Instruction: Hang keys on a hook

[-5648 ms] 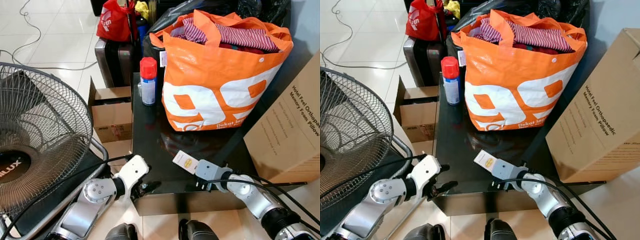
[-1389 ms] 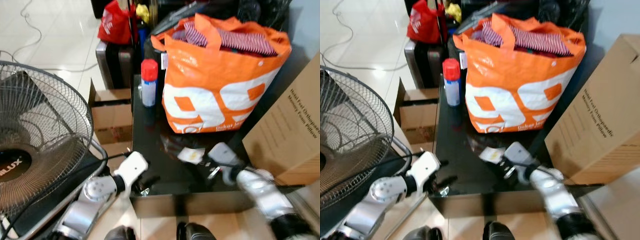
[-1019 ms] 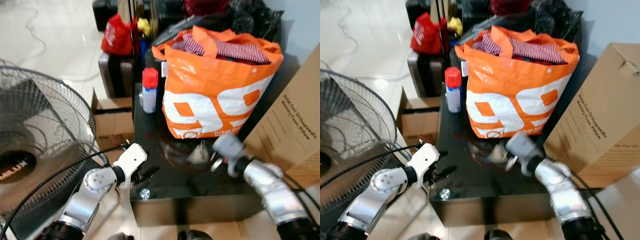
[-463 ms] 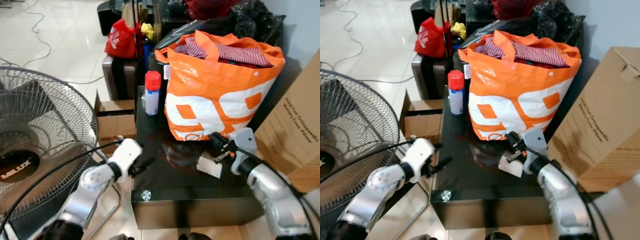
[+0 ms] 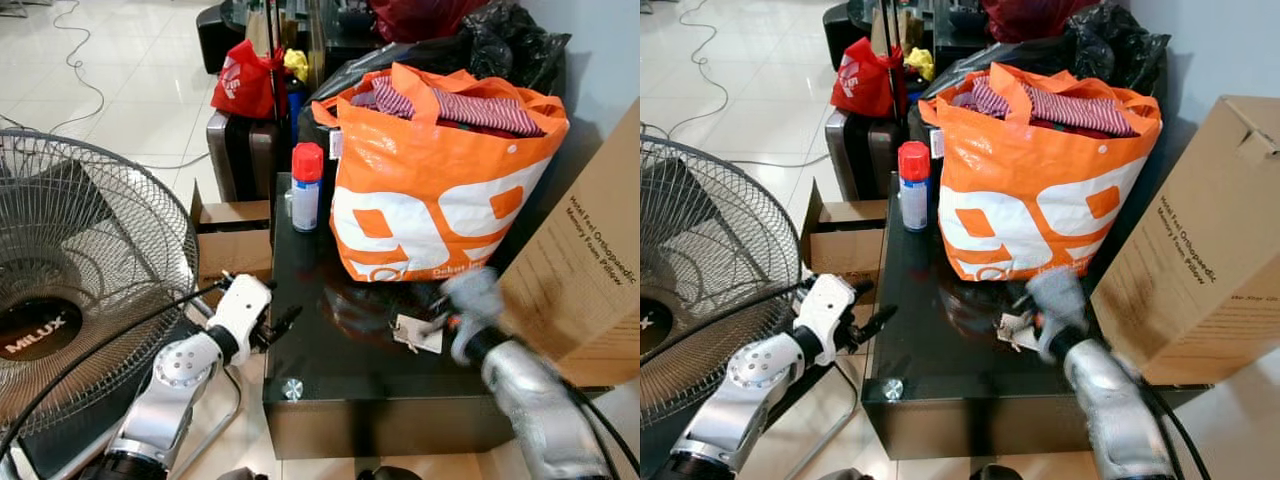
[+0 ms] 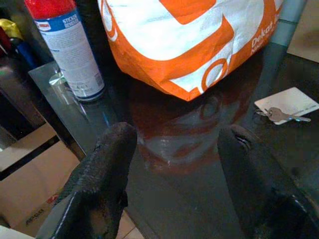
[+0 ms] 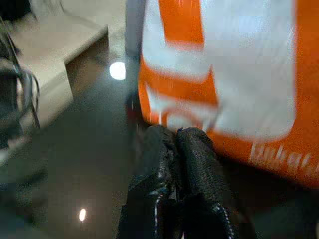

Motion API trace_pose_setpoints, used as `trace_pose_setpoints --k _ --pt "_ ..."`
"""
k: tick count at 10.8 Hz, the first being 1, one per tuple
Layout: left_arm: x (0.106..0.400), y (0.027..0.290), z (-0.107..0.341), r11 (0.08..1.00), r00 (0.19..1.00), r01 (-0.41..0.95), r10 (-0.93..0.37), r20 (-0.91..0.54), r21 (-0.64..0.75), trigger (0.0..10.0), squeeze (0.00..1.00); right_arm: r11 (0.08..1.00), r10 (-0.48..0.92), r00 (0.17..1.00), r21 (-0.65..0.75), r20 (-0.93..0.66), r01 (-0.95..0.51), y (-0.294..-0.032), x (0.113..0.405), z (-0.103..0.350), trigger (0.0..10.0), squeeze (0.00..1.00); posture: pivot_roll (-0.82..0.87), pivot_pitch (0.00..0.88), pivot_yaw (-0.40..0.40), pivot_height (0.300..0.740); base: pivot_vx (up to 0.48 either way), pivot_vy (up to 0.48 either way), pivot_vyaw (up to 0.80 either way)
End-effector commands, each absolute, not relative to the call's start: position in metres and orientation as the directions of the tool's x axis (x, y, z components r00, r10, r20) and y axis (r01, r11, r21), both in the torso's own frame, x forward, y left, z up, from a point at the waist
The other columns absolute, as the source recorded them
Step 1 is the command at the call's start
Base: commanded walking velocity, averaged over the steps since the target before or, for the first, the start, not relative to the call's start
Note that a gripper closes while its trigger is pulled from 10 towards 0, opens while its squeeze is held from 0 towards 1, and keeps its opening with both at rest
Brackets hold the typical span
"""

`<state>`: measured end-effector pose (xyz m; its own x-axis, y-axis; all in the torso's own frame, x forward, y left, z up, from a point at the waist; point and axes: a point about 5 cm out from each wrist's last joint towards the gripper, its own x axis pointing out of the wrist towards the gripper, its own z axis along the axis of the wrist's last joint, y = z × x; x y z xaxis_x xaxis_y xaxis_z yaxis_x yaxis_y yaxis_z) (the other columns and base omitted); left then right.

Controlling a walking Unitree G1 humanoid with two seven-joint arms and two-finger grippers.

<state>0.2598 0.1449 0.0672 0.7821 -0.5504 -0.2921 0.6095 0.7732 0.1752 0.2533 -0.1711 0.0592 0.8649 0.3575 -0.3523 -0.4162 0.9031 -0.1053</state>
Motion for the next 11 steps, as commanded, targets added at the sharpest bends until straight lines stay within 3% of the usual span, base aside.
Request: trace_pose_setpoints --k 1,3,5,11 --pt "0.26 0.145 0.07 0.761 0.776 0.619 -0.553 -0.304 0.196 10.0 0.0 0.903 0.348 0.856 -0.108 -0.383 -0.416 -0.168 0.258 0.053 10.0 1.0 -0.1 0.0 -0.013 0.74 0.0 0.0 0.0" --pt "0.255 0.147 0.057 0.718 0.723 0.667 -0.559 -0.406 0.199 10.0 0.0 0.841 0.391 0.783 -0.159 -0.484 -0.518 -0.15 0.268 0.029 10.0 1.0 -0.11 0.0 -0.009 0.74 0.0 0.0 0.0" --pt "0.244 0.145 0.052 0.69 0.691 0.696 -0.57 -0.444 0.197 10.0 0.0 0.792 0.435 0.709 -0.14 -0.555 -0.595 -0.13 0.274 0.012 10.0 1.0 -0.09 0.069 -0.03 0.74 0.0 0.0 0.0" --pt "0.224 0.141 0.076 0.629 0.629 0.762 -0.658 -0.415 0.157 10.0 0.0 0.848 0.229 0.763 -0.261 -0.605 -0.462 -0.153 0.288 -0.001 10.0 1.0 -0.07 0.195 -0.011 0.74 0.0 0.0 0.0"
